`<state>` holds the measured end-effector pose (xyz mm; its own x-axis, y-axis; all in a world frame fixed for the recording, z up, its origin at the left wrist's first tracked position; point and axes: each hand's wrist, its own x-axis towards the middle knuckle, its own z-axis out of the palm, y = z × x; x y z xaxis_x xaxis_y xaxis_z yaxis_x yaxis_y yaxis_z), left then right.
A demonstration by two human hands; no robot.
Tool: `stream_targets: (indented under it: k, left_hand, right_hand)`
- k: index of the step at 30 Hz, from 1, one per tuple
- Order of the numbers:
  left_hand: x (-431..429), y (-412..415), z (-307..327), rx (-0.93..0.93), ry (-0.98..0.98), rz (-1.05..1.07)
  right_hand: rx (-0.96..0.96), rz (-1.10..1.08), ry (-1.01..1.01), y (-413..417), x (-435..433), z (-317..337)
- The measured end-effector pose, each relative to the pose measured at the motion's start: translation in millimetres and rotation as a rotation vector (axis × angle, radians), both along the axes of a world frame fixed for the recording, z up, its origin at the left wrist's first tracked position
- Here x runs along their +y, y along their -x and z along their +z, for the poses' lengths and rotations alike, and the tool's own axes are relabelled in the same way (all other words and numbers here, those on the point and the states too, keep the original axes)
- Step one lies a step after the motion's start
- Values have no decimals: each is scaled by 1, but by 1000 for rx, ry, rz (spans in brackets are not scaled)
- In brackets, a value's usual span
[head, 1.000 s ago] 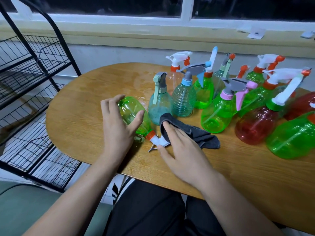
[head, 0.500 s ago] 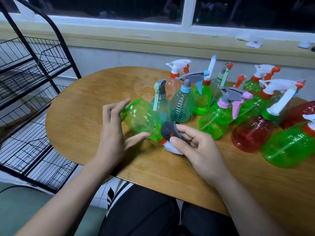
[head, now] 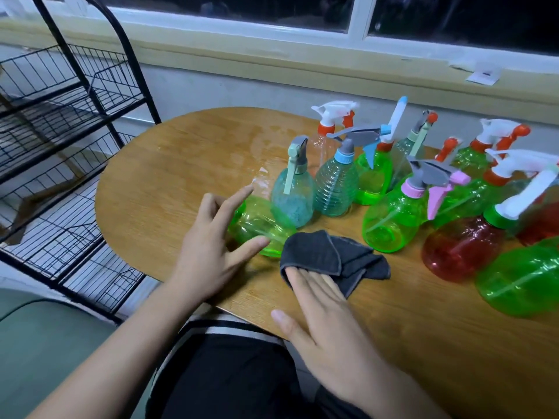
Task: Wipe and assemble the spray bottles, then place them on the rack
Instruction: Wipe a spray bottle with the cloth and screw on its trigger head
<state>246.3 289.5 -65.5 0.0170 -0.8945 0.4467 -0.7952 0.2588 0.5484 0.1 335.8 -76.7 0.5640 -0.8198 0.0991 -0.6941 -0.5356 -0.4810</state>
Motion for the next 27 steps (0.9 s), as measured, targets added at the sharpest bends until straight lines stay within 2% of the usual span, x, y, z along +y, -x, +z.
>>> stream_targets:
  k: [4,8,12,16,20,27]
  left_hand:
    - [-4,16,7,113,-46,67]
    - [-9,25,4,203,-62,41]
    - [-14,18,1,254,-89,15]
    - [-15,18,-2,293,-91,1]
    - [-15,17,-5,326,-81,-24]
    - [-15,15,-5,361,-66,-69]
  right_hand:
    - [19,-83,91,-7,2,-4]
    - [61,-162,133,-5,1,-4]
    - [150,-284,150,7,9,-7]
    - [152,-370,128,9,11,-8]
    - [71,-374,116,-8,0,-3]
    - [36,-337,63,-15,-11,0]
